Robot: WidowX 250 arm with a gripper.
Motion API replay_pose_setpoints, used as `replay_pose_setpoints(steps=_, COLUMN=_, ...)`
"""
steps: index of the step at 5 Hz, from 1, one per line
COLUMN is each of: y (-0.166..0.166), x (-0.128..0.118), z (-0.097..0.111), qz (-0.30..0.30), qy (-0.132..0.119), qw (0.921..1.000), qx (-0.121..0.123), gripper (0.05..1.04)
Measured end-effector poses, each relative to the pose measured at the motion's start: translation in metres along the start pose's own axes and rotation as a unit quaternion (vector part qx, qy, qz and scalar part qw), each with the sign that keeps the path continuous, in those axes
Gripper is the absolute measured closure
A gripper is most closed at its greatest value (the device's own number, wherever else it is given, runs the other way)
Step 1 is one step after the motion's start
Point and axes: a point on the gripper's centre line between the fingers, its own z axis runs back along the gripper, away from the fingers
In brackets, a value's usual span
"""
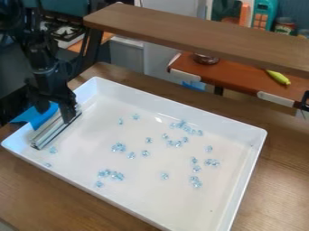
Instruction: Sweep into pile
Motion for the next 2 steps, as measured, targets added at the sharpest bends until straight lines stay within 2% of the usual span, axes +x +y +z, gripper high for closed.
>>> replay_pose_setpoints(steps=2, y=0.0041, x=0.0018, z=-0.0039, qz=0.025, qy=0.0, qw=0.9996, qx=0.01, gripper=0.083)
